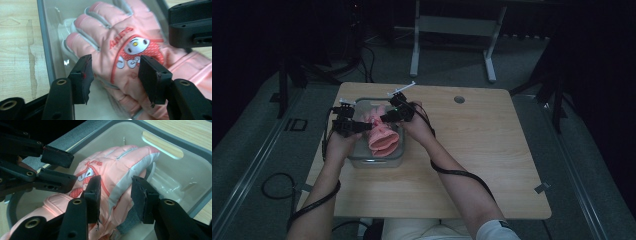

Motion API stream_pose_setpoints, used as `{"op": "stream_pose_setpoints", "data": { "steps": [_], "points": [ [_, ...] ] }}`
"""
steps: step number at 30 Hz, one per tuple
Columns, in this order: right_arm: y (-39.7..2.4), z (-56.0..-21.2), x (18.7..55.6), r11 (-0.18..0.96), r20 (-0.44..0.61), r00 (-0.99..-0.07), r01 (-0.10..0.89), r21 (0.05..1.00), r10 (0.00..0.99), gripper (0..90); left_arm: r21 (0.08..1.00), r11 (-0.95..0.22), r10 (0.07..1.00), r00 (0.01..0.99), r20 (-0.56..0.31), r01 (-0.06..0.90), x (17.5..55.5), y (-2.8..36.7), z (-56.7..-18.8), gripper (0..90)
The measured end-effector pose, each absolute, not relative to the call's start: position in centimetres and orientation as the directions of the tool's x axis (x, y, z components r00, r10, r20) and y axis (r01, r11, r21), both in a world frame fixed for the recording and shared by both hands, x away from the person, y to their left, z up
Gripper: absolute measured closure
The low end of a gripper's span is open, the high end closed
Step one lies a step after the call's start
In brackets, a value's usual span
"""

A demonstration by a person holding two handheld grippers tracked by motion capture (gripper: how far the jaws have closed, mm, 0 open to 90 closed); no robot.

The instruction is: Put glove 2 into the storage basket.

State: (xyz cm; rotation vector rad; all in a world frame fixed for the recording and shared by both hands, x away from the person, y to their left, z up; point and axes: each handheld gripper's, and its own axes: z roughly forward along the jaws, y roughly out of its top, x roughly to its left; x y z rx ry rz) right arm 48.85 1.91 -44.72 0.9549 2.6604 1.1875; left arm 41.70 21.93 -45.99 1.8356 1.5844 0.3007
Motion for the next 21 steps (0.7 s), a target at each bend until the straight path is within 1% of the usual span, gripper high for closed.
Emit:
{"op": "stream_pose_setpoints", "data": {
  "steps": [2, 4, 7, 9, 11, 13, 18, 21],
  "points": [
    [1.9, -44.4, 48.8, 0.507, 0.174, -0.807, 0.506, 0.698, 0.565, 58.5, 0.625, -0.010, 0.932, 0.234, -0.278, 0.781, 41.6, 21.9, -45.6, 44.0],
    [1.9, -44.2, 48.7, 0.513, 0.181, -0.811, 0.507, 0.693, 0.556, 58.1, 0.627, -0.023, 0.937, 0.237, -0.259, 0.778, 41.4, 21.8, -45.2, 44.0],
    [1.9, -43.9, 48.5, 0.522, 0.177, -0.821, 0.496, 0.694, 0.543, 53.5, 0.632, -0.041, 0.936, 0.250, -0.246, 0.774, 41.2, 21.5, -44.9, 39.0],
    [2.0, -43.9, 48.4, 0.524, 0.177, -0.822, 0.495, 0.693, 0.542, 51.2, 0.641, -0.047, 0.940, 0.251, -0.231, 0.766, 41.0, 21.3, -44.7, 37.7],
    [2.0, -43.9, 48.4, 0.524, 0.178, -0.822, 0.495, 0.693, 0.541, 50.6, 0.649, -0.044, 0.936, 0.258, -0.238, 0.760, 40.7, 21.2, -44.4, 37.1],
    [1.8, -43.8, 48.3, 0.521, 0.176, -0.822, 0.492, 0.698, 0.542, 47.9, 0.660, -0.051, 0.936, 0.267, -0.230, 0.749, 40.4, 21.0, -44.1, 36.1],
    [1.5, -43.2, 48.1, 0.507, 0.178, -0.825, 0.484, 0.714, 0.537, 44.6, 0.677, -0.047, 0.929, 0.281, -0.240, 0.734, 40.1, 20.9, -43.8, 31.6],
    [1.3, -42.9, 47.9, 0.504, 0.176, -0.830, 0.474, 0.722, 0.529, 42.9, 0.694, -0.047, 0.922, 0.299, -0.247, 0.719, 39.7, 21.0, -43.6, 26.8]
  ]
}}
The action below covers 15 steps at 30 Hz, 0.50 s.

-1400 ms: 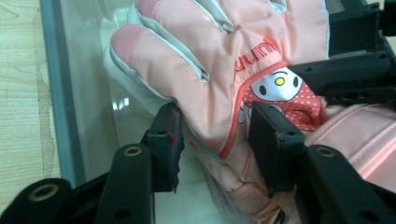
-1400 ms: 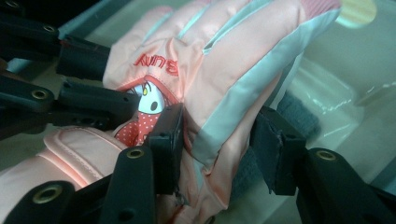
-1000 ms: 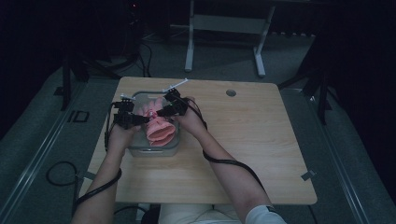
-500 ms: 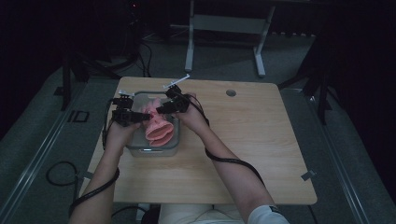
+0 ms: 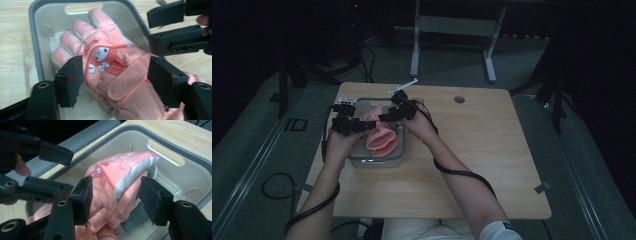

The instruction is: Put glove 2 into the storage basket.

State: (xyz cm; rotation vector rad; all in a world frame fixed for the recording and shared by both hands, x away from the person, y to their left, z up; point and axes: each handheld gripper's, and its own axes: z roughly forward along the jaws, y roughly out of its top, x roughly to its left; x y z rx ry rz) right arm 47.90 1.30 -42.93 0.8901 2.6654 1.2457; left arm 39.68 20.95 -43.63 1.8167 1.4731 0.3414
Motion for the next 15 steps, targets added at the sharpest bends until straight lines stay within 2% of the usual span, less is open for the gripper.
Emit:
{"op": "stream_pose_setpoints", "data": {
  "steps": [6, 12, 15],
  "points": [
    [0.5, -42.2, 47.3, 0.500, 0.175, -0.836, 0.464, 0.731, 0.519, 40.8, 0.728, -0.030, 0.917, 0.308, -0.253, 0.685, 39.1, 21.1, -43.2, 21.5],
    [-0.4, -41.3, 46.6, 0.503, 0.178, -0.858, 0.437, 0.746, 0.481, 29.0, 0.739, -0.034, 0.911, 0.325, -0.254, 0.672, 38.6, 20.8, -43.3, 14.2],
    [-0.9, -41.3, 46.5, 0.491, 0.195, -0.862, 0.437, 0.754, 0.468, 27.1, 0.752, -0.037, 0.909, 0.335, -0.249, 0.658, 38.2, 20.5, -43.3, 13.3]
  ]
}}
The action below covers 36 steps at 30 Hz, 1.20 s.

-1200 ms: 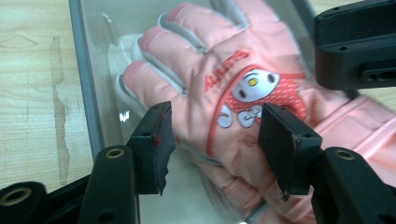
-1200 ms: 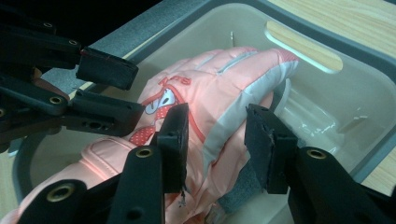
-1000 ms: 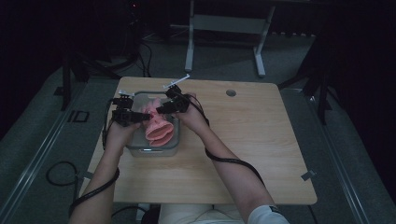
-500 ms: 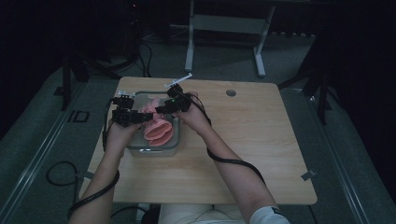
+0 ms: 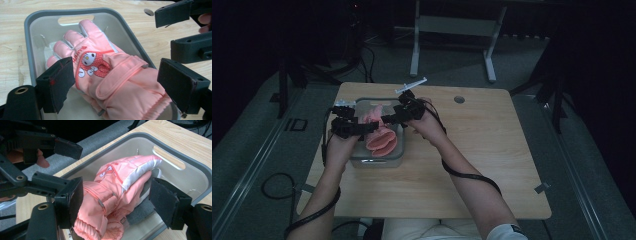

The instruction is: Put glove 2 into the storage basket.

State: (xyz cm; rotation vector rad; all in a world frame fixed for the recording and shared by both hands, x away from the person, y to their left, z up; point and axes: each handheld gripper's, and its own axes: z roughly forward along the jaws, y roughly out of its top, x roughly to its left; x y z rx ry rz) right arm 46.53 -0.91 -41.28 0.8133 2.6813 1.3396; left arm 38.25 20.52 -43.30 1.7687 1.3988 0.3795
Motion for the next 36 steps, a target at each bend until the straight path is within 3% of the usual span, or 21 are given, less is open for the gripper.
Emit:
{"op": "stream_pose_setpoints", "data": {
  "steps": [3, 7, 20, 23, 36],
  "points": [
    [-1.2, -41.6, 46.4, 0.494, 0.192, -0.873, 0.421, 0.761, 0.449, 23.8, 0.752, -0.040, 0.908, 0.338, -0.248, 0.658, 38.0, 20.3, -43.2, 11.5],
    [-1.6, -42.0, 46.3, 0.496, 0.194, -0.874, 0.421, 0.760, 0.445, 21.1, 0.765, -0.052, 0.906, 0.352, -0.234, 0.642, 37.4, 19.8, -42.7, 1.9],
    [-4.1, -42.3, 46.5, 0.482, 0.168, -0.870, 0.406, 0.776, 0.463, 19.0, 0.804, -0.127, 0.894, 0.417, -0.161, 0.581, 35.8, 16.3, -42.0, 1.9],
    [-4.8, -42.2, 46.6, 0.480, 0.158, -0.866, 0.404, 0.778, 0.474, 19.0, 0.805, -0.181, 0.892, 0.439, -0.108, 0.565, 35.4, 15.0, -41.9, 1.9],
    [-6.9, -43.0, 46.6, 0.492, 0.106, -0.840, 0.409, 0.769, 0.532, 18.9, 0.814, -0.229, 0.860, 0.503, -0.088, 0.534, 34.4, 12.7, -41.8, 2.0]
  ]
}}
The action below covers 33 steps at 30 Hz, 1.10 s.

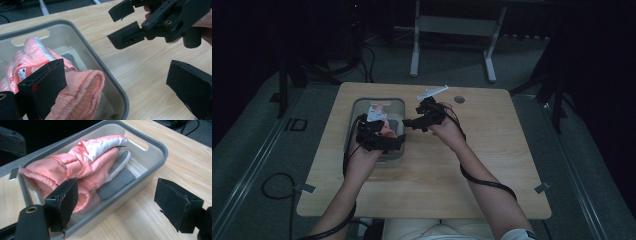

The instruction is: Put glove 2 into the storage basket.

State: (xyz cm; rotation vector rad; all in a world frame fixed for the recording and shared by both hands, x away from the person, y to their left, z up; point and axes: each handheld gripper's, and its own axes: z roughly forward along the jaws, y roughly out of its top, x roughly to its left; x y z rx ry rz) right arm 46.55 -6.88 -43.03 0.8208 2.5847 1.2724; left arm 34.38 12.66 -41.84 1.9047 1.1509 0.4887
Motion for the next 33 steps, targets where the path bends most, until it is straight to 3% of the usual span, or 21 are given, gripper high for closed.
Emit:
{"op": "stream_pose_setpoints", "data": {
  "steps": [33],
  "points": [
    [-12.9, -47.7, 46.5, 0.498, 0.076, -0.785, 0.462, 0.734, 0.615, 18.5, 0.821, -0.347, 0.739, 0.671, -0.059, 0.454, 30.9, 6.1, -44.4, 1.9]
  ]
}}
